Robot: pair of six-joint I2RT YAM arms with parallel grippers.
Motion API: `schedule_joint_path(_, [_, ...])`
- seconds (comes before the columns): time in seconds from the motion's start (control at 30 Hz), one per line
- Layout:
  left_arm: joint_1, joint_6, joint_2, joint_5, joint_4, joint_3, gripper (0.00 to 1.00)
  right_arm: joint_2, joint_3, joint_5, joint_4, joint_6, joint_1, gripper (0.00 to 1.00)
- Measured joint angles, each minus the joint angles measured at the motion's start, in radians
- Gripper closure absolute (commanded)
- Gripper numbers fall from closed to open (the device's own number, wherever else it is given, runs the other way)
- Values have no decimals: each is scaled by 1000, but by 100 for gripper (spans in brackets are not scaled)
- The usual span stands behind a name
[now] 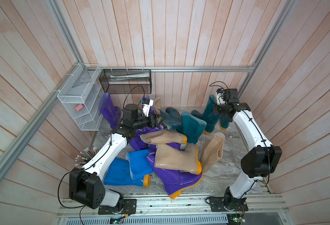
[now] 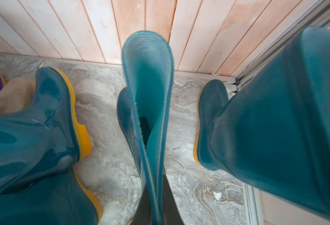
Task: Match and arrange rain boots in pairs
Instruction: Pair a pair of rain boots at the corner of the board.
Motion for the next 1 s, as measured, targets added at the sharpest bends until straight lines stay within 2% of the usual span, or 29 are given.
schedule_joint_path(0.17, [0,0,-2,-6,0,0,31,82,143,39,-30,19,-1,100])
schedule_joint_path(0.57, [0,0,-10,-6,0,0,31,171,277,111,-101,143,-23,100])
schedule_joint_path(1.0, [0,0,-11,-10,0,0,31,217,262,155,-74,230,-61,100])
